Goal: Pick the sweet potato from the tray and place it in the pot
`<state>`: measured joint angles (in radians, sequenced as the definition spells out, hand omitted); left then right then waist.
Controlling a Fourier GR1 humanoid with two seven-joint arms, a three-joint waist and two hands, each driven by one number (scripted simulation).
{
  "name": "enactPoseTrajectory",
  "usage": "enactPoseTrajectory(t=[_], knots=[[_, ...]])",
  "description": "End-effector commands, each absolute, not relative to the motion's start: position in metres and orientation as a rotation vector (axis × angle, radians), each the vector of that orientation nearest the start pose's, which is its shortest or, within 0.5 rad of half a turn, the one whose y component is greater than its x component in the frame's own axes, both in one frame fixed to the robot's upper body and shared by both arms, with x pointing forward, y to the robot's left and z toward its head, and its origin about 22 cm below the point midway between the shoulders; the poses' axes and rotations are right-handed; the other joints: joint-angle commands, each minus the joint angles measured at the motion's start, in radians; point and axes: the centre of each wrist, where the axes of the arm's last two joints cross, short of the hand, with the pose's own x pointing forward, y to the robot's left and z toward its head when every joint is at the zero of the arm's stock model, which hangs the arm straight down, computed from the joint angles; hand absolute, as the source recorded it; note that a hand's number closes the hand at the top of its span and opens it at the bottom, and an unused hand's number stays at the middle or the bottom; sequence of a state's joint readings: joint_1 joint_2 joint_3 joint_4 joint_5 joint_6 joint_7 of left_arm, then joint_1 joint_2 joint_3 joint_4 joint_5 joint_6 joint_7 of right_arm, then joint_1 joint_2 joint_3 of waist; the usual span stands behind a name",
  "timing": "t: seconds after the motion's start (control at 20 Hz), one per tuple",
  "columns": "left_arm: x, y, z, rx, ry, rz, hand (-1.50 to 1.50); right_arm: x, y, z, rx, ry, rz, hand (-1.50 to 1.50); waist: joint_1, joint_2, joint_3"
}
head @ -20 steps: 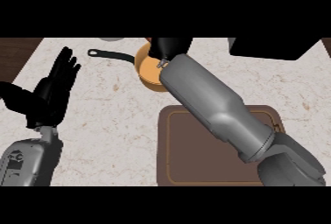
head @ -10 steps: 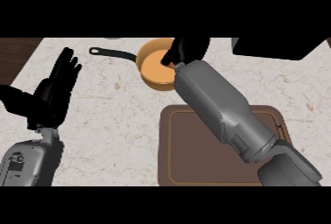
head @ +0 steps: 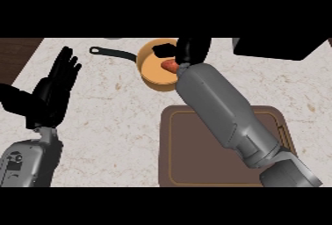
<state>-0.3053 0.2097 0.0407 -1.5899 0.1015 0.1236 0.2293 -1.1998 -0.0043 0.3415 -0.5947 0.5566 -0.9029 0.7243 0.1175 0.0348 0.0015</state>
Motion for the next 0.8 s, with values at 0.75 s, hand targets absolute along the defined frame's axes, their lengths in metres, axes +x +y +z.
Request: enactPoseTrajectory(t=[0.75], knots=[[0.289, 0.274, 0.08, 0.234, -1.619, 0.07, 0.0, 0.378, -0.07, 0.105, -0.593, -1.693, -0.128, -1.5, -0.125, -0.038, -0.001]])
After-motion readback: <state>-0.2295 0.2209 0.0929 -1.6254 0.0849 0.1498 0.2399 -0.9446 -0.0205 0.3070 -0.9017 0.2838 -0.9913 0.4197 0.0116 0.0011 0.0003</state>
